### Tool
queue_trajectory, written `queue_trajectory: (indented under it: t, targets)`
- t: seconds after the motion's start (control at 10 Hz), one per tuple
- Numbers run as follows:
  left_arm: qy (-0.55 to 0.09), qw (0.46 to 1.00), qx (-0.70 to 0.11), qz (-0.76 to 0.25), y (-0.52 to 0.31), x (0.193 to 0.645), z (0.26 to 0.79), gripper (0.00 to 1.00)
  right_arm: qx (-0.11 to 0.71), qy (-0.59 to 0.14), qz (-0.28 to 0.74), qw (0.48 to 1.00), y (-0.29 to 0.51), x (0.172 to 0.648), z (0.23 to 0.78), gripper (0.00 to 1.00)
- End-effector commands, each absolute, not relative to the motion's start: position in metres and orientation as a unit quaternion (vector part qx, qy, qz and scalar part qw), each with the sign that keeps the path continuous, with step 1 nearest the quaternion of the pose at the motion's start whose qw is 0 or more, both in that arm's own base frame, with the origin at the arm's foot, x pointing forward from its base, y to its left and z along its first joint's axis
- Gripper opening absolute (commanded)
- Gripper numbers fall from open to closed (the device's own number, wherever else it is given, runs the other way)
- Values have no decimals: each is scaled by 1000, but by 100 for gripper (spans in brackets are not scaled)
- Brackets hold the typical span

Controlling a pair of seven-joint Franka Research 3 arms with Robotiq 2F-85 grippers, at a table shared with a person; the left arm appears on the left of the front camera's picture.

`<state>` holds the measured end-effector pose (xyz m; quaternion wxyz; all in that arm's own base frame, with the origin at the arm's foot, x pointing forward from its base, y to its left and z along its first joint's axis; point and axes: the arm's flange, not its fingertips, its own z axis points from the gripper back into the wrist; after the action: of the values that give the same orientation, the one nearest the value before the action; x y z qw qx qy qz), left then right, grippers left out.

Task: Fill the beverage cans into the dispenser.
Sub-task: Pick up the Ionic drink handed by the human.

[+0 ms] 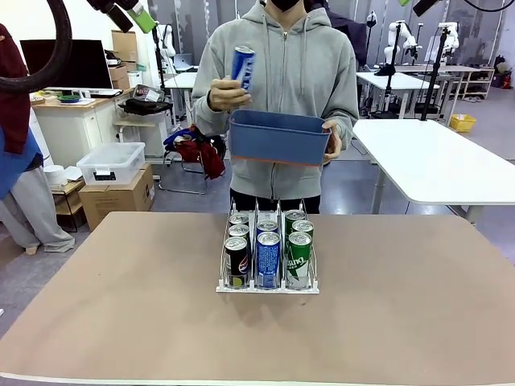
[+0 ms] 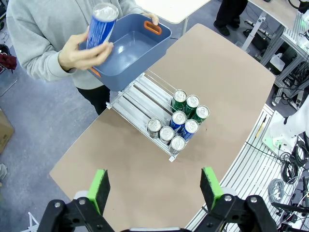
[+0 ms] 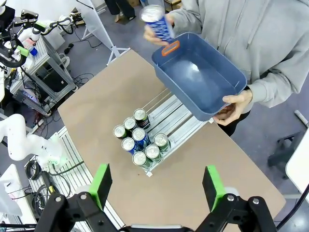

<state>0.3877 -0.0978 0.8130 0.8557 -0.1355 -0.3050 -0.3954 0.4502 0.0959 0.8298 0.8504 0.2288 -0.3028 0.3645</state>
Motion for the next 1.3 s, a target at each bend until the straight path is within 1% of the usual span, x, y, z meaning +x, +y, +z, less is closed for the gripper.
queue_trajectory:
  t: [0.0, 1.2]
  targets:
    - [-305, 853, -146, -398, -95, 386, 812, 100, 235, -300, 361, 851, 95, 447, 828, 100]
    - [-305, 853, -146, -398, -95, 386, 812, 100, 235, -300, 361, 851, 95, 447, 828, 100]
